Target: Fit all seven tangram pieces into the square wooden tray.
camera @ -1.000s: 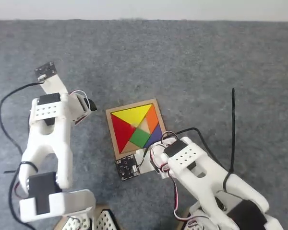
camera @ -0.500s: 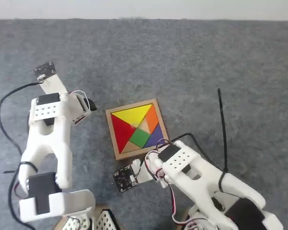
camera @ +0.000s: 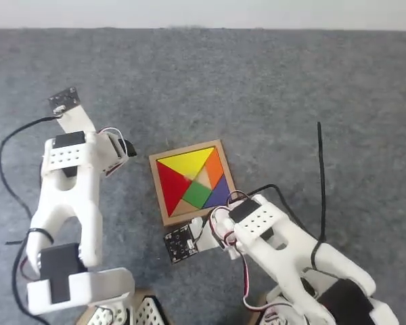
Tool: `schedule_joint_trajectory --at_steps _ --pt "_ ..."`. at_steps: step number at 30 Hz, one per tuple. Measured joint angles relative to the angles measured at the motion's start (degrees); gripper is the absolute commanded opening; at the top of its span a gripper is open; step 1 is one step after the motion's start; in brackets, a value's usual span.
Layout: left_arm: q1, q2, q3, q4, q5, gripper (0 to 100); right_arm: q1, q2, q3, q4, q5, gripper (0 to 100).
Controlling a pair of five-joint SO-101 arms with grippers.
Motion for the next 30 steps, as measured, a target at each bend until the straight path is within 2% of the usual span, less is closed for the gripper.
schedule_joint_trajectory --at_steps 3,12,14,18,20,30 --pt "0.0 0.0 0.0 0.0 0.0 27 0.1 0.0 0.0 -0.4 0.0 8.0" --pt "0.0 0.0 0.0 0.0 0.0 27 0.2 0.0 -0.1 -0.5 -1.8 8.3" --pt "0.0 0.0 0.0 0.0 0.0 27 0.2 0.0 -0.8 -0.4 -3.6 12.3" --pt "0.0 0.0 0.0 0.0 0.0 27 0.1 0.1 -3.0 2.4 -7.8 26.8" --pt "0.0 0.0 0.0 0.0 0.0 27 -0.8 0.1 -4.6 4.4 -10.6 29.1" --pt "0.0 0.0 0.0 0.0 0.0 27 -8.7 1.1 -6.1 6.1 -26.5 18.9"
